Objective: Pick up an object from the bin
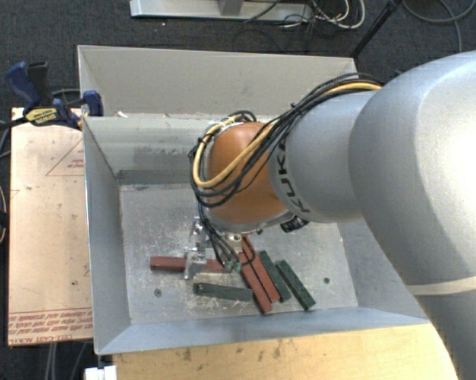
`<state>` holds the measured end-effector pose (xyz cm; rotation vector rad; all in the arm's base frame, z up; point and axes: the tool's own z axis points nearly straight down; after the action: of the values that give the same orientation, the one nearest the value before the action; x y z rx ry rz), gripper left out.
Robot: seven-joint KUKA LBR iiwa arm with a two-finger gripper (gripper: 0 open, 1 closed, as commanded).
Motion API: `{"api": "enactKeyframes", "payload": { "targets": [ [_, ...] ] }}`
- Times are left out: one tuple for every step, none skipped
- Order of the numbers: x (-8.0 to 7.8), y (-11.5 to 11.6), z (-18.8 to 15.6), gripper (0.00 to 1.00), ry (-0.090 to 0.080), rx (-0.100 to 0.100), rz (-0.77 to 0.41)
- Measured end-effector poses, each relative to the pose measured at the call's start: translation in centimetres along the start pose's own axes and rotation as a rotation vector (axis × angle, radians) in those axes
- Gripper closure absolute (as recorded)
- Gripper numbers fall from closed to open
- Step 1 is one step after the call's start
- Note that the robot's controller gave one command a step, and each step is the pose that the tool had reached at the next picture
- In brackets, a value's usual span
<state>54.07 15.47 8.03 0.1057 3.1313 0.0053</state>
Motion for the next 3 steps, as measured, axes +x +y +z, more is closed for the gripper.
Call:
{"api": "enactKeyframes", "payload": {
  "targets": [
    [0.0, 0.0, 0.0, 1.00, 0.000, 0.000, 0.000],
    [0.1, 0.0, -0.1, 1.00, 0.001, 0.000, 0.001],
    [1.1, 2.3, -4.2, 1.00, 0.004, 0.002, -0.101]
  ]
}}
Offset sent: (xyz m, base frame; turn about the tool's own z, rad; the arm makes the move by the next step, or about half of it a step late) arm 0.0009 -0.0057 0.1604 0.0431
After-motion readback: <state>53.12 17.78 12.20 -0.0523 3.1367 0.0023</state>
